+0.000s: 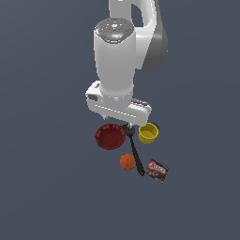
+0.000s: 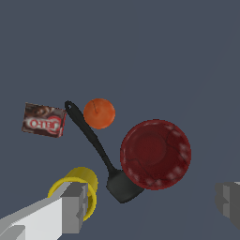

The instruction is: Pick up a designated object from a clutter of objects.

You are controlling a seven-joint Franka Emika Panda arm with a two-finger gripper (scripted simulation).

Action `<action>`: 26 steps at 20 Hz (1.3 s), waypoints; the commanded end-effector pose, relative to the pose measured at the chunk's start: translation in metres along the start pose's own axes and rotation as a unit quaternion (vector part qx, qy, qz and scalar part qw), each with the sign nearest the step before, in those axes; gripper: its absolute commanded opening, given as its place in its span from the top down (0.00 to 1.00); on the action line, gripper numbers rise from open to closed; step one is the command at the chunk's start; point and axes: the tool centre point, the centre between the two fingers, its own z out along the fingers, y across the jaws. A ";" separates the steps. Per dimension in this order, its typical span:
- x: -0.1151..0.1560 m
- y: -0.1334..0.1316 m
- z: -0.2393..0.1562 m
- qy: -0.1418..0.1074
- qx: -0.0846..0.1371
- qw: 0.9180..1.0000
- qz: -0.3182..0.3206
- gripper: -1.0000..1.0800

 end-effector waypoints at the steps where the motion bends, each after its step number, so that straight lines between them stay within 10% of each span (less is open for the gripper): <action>1: 0.005 -0.005 0.009 0.001 0.001 0.999 0.032 0.04; 13: 0.027 -0.027 0.052 0.005 0.006 0.983 0.181 0.04; 26: 0.046 -0.049 0.102 0.011 0.011 0.941 0.337 0.04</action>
